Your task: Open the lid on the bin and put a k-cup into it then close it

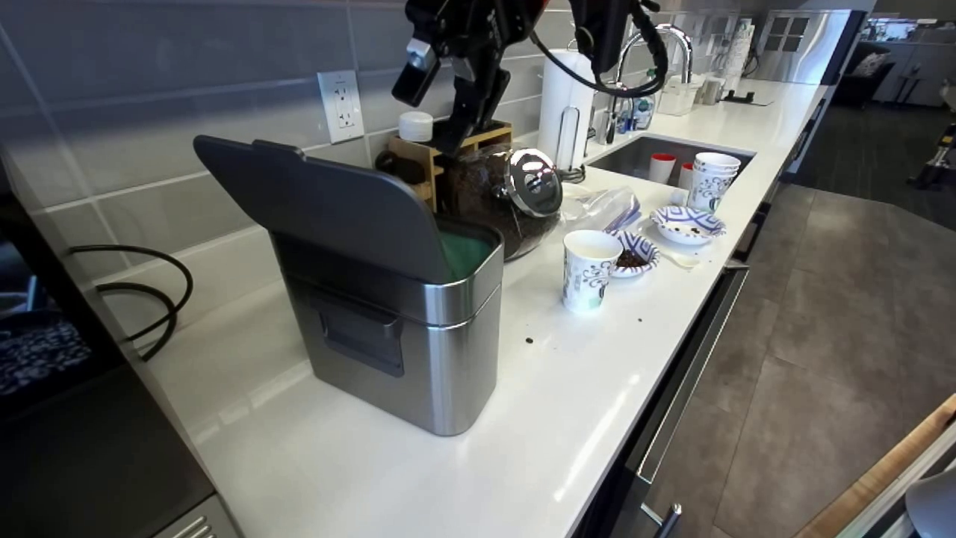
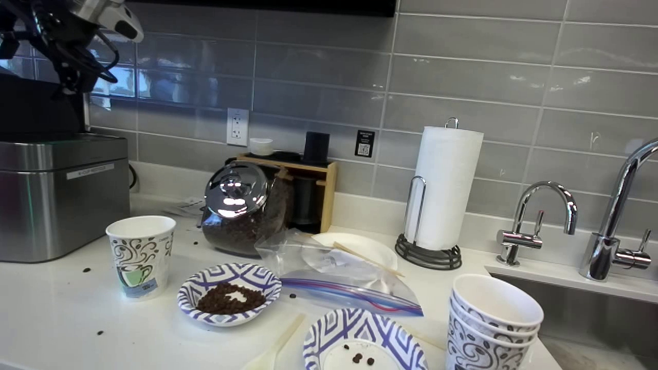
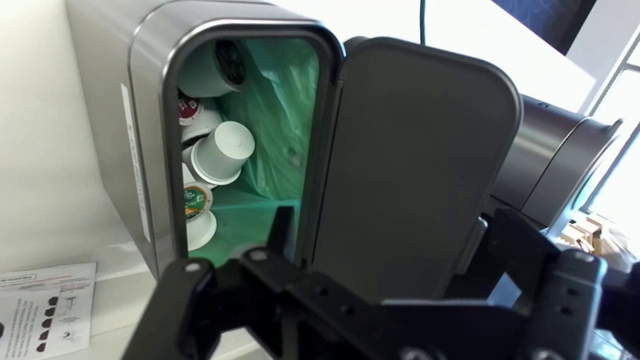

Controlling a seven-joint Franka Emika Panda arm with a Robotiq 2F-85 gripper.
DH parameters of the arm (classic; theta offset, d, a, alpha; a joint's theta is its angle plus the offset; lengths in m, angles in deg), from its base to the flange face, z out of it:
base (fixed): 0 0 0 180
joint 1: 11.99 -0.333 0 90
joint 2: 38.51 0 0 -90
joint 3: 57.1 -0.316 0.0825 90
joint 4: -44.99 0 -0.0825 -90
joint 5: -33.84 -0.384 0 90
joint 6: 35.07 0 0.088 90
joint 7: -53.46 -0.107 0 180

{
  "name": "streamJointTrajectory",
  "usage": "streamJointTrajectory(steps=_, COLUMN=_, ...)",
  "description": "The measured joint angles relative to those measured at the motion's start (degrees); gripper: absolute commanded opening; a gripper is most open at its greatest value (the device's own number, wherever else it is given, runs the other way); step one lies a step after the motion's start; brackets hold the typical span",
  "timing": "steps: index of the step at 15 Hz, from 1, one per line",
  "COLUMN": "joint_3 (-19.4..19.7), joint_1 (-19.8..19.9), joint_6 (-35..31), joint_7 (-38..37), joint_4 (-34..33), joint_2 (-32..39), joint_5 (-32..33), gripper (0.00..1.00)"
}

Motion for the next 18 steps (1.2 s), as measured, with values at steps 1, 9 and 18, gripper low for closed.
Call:
streamJointTrajectory(steps=1, joint_3=0.0, joint_1=-0.3, joint_6=-0.6, joint_7=0.6, joint_4=0.1, joint_2=-0.5, joint_5=-0.3, gripper=1.0)
streamJointTrajectory(steps=9, joint_3=-0.4, joint_1=-3.4, joint_6=-7.4, joint_7=3.4, joint_4=0.1, joint_2=-0.7, joint_5=-1.1, gripper=1.0)
streamJointTrajectory(steps=18, joint_3=-0.7, joint_1=-4.2, joint_6=-7.6, joint_7=3.8, joint_4=-0.9, joint_2=0.7, joint_5=-0.2, gripper=1.0)
